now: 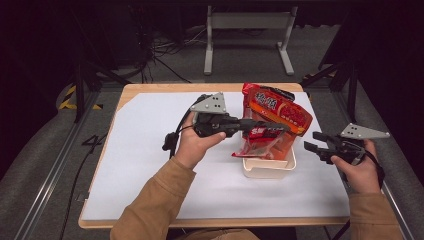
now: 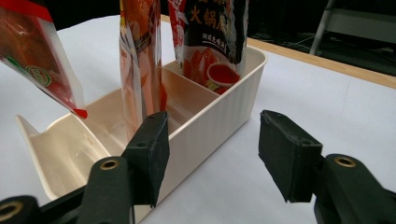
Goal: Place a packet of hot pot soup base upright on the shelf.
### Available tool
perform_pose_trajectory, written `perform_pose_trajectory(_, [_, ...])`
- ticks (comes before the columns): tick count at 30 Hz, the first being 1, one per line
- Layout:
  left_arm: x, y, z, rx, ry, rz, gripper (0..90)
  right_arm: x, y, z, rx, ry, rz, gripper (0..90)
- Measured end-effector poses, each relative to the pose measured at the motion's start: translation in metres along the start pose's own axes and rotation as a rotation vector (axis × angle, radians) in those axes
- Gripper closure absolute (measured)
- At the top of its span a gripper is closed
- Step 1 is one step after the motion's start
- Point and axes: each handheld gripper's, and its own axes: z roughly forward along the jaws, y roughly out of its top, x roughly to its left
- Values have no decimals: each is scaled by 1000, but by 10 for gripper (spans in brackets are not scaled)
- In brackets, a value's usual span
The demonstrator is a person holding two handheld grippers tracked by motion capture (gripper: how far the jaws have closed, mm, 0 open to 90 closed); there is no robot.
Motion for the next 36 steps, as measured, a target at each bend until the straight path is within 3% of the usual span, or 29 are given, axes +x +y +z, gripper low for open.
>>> perform_pose_trajectory(15, [-3, -3, 26, -24, -47, 9, 900, 1, 1, 2, 5, 9, -6, 437])
perform_pose_trajectory(36, [1, -15, 62, 5, -104, 18, 900, -2, -2, -1, 1, 3, 0, 437])
